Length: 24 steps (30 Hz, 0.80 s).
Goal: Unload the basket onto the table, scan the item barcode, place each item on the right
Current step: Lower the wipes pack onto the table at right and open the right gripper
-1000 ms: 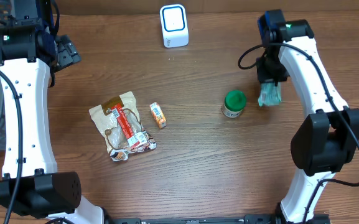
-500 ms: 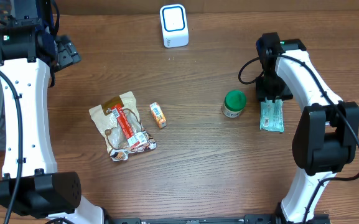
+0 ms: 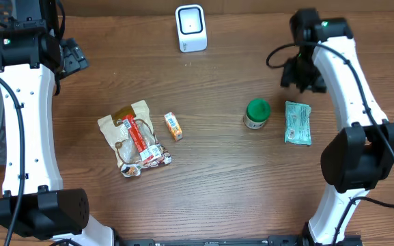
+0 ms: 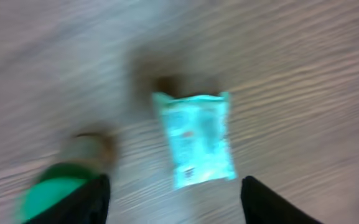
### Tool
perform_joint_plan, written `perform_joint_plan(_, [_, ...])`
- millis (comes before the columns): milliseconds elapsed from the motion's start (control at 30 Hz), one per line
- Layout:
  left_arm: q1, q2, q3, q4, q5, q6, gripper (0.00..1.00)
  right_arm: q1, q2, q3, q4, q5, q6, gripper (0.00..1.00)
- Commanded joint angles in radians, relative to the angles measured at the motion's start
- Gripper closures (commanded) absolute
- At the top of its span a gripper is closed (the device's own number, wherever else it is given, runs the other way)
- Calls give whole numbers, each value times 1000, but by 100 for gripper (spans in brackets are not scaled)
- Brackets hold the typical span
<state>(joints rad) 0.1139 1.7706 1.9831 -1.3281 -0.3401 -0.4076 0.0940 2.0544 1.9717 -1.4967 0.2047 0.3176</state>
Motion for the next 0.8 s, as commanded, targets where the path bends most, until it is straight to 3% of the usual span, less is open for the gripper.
perform_joint_plan(0, [2, -26, 20, 0, 0, 11, 0, 0, -9, 92, -19, -271, 80, 14])
perform_joint_plan(33, [2, -26, 20, 0, 1, 11, 0, 0, -9, 92, -19, -302, 80, 3])
perform_joint_plan(267, [2, -26, 20, 0, 1, 11, 0, 19, -6, 11, -6, -322, 208, 2])
perform_joint_plan(467, [2, -26, 20, 0, 1, 11, 0, 84, -6, -127, 51, -204, 338, 2])
perform_joint_plan(767, [2, -26, 20, 0, 1, 11, 1, 175, 0, -311, 249, -194, 394, 2])
